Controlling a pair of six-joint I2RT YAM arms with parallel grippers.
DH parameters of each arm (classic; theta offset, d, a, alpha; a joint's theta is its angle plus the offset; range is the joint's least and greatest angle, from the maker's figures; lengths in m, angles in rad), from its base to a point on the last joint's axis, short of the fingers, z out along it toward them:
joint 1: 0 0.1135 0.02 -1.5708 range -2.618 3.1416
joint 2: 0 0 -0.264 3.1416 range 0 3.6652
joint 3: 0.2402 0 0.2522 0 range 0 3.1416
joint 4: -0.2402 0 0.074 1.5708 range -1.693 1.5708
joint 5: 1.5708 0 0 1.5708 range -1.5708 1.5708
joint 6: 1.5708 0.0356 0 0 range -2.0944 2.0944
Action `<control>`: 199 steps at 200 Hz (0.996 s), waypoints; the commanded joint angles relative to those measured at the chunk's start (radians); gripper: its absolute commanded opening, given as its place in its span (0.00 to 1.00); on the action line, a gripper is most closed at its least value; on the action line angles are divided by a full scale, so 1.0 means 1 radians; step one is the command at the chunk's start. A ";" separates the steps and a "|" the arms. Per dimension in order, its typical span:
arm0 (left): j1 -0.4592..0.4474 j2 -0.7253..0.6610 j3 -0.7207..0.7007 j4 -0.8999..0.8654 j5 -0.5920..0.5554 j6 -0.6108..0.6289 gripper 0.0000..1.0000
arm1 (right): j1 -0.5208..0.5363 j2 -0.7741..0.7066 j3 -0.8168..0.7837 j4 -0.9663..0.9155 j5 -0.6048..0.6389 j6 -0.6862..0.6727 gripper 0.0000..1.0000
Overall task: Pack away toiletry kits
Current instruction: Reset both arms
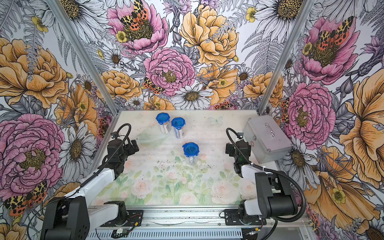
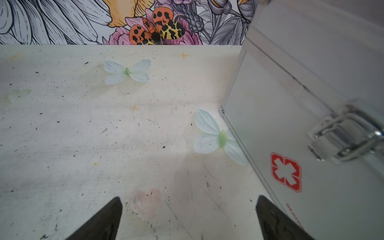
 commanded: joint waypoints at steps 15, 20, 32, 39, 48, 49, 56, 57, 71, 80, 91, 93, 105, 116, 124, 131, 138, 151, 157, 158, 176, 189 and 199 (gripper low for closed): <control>0.003 0.120 -0.088 0.423 -0.002 0.132 0.98 | -0.062 0.102 -0.030 0.317 -0.068 -0.005 1.00; 0.003 0.130 -0.080 0.424 0.035 0.151 0.99 | -0.058 0.111 -0.050 0.368 -0.058 -0.008 1.00; 0.009 0.181 -0.071 0.496 0.059 0.173 0.98 | -0.058 0.106 -0.054 0.360 -0.033 0.007 1.00; 0.016 0.206 -0.054 0.507 0.091 0.183 0.99 | -0.058 0.115 -0.057 0.383 -0.031 0.001 0.99; 0.019 0.251 -0.041 0.528 0.112 0.203 0.98 | -0.057 0.108 -0.050 0.360 -0.028 0.005 0.99; 0.020 0.256 -0.040 0.534 0.115 0.204 0.98 | -0.058 0.108 -0.051 0.360 -0.029 0.006 0.99; 0.019 0.295 -0.045 0.579 0.129 0.212 0.99 | -0.057 0.115 -0.050 0.370 -0.025 0.002 1.00; 0.019 0.301 -0.046 0.588 0.132 0.213 0.99 | -0.057 0.114 -0.050 0.370 -0.024 0.002 1.00; 0.020 0.376 -0.073 0.720 0.155 0.217 0.99 | -0.054 0.113 -0.049 0.363 -0.020 0.001 1.00; 0.021 0.373 -0.090 0.744 0.124 0.204 0.99 | -0.052 0.110 -0.050 0.363 -0.019 0.002 0.99; 0.014 0.377 -0.090 0.748 0.102 0.205 0.99 | -0.052 0.109 -0.054 0.370 -0.020 -0.001 1.00; 0.012 0.376 -0.090 0.747 0.100 0.206 0.98 | -0.050 0.109 -0.054 0.371 -0.020 -0.001 1.00; 0.005 0.376 -0.091 0.749 0.083 0.210 0.99 | -0.050 0.108 -0.055 0.373 -0.074 -0.020 1.00; 0.003 0.375 -0.096 0.758 0.076 0.212 0.98 | -0.052 0.111 -0.033 0.334 -0.107 -0.030 1.00; -0.003 0.374 -0.104 0.773 0.059 0.212 0.98 | -0.053 0.109 -0.044 0.355 -0.105 -0.028 0.99; -0.017 0.376 -0.109 0.785 0.028 0.216 0.99 | -0.049 0.111 -0.044 0.353 -0.107 -0.035 1.00; -0.031 0.378 -0.107 0.785 -0.017 0.224 0.99 | -0.048 0.109 -0.041 0.346 -0.111 -0.037 1.00; -0.030 0.378 -0.107 0.785 -0.019 0.223 0.99 | -0.049 0.110 -0.042 0.349 -0.111 -0.038 1.00; -0.028 0.378 -0.107 0.783 -0.017 0.222 0.99 | -0.048 0.111 -0.042 0.349 -0.110 -0.038 0.99; -0.028 0.378 -0.106 0.783 -0.017 0.222 0.99 | -0.049 0.111 -0.042 0.349 -0.110 -0.039 0.99; -0.027 0.378 -0.106 0.783 -0.017 0.221 0.99 | -0.049 0.111 -0.042 0.349 -0.110 -0.038 1.00; -0.027 0.378 -0.105 0.783 -0.017 0.222 0.99 | -0.047 0.111 -0.042 0.350 -0.109 -0.038 1.00; -0.027 0.378 -0.107 0.781 -0.017 0.221 0.99 | -0.048 0.112 -0.042 0.348 -0.110 -0.038 1.00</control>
